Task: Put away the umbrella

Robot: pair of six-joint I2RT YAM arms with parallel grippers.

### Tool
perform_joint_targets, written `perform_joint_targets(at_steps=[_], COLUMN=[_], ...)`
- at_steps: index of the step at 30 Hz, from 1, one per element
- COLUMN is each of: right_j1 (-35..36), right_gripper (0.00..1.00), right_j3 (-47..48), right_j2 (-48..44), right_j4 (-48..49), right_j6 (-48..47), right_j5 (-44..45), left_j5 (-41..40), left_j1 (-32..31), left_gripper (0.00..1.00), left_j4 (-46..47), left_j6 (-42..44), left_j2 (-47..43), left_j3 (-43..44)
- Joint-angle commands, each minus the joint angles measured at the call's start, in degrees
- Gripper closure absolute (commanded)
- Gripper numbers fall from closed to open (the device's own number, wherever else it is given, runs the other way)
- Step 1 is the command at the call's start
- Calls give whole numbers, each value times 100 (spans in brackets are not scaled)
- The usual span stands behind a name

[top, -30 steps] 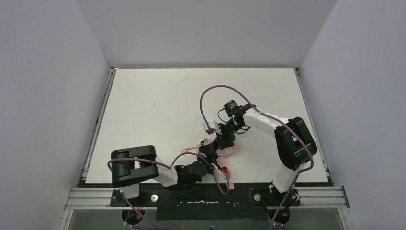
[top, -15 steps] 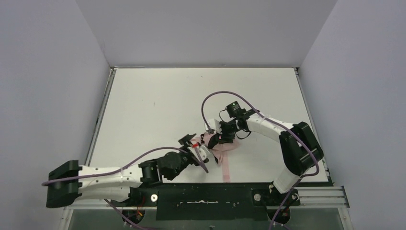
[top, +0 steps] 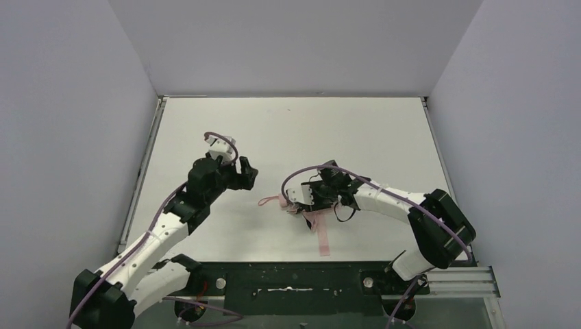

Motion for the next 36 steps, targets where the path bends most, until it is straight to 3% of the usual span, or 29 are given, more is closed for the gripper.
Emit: perform_joint_targets(at_steps=[1, 2, 3, 4, 12, 23, 36], right_j1=[296, 356, 421, 481, 990, 1145, 1293], right_gripper=[84, 84, 84, 84, 84, 85, 85], right_j3=[-612, -728, -833, -945, -1595, -1755, -1775], right_j2=[-199, -267, -338, -388, -635, -946, -863], right_j4=[571, 709, 844, 975, 1728, 1843, 2055], right_j6=[69, 99, 141, 165, 225, 287, 387], right_j5=[992, 1071, 1134, 1182, 1593, 1642, 1703], left_j5=[2381, 2748, 3084, 3358, 4844, 4940, 5431], left_j1=[619, 708, 800, 824, 816, -9, -331], left_gripper=[24, 24, 14, 11, 9, 8, 6], left_j4=[-246, -262, -318, -416, -880, -1689, -2015], left_j6=[-80, 24, 158, 279, 1003, 2283, 2669], left_j2=[969, 1259, 1576, 1865, 3519, 4933, 5955], left_j3=[781, 942, 1145, 1340, 2606, 3467, 3711])
